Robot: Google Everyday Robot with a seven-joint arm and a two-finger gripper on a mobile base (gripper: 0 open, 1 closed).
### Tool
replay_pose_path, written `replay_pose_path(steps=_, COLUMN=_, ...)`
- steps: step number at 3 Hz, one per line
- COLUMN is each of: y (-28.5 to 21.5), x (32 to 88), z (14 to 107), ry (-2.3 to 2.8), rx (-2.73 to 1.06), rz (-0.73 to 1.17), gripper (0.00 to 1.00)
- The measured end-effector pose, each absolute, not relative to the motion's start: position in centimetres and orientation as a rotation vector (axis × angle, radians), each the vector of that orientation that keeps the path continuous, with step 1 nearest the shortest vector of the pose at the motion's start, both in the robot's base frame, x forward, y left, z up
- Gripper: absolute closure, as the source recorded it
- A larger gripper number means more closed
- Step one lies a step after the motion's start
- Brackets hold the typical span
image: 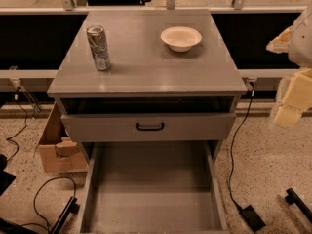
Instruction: Place redbull can into middle drawer
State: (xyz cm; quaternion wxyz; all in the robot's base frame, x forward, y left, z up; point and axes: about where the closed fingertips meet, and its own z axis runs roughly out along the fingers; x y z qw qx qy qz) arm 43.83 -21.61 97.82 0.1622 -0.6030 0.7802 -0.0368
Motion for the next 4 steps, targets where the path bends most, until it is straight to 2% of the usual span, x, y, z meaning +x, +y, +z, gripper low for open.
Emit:
replay_pose_path(steps=1, y=-21.6, x=43.8, z=97.8, ry=2.226, rx=-1.721, rz=-0.105, gripper=0.00)
replay_pose_path(steps=3, y=-20.0, x=53.8, z=97.8, ry=2.016, rx=-1.474, rz=0.089, gripper=0.00)
replay_pose_path(steps=4, y=-17.4, x=58.0, z=97.0, ry=1.852, rx=-1.362, rz=0.247, gripper=0.00)
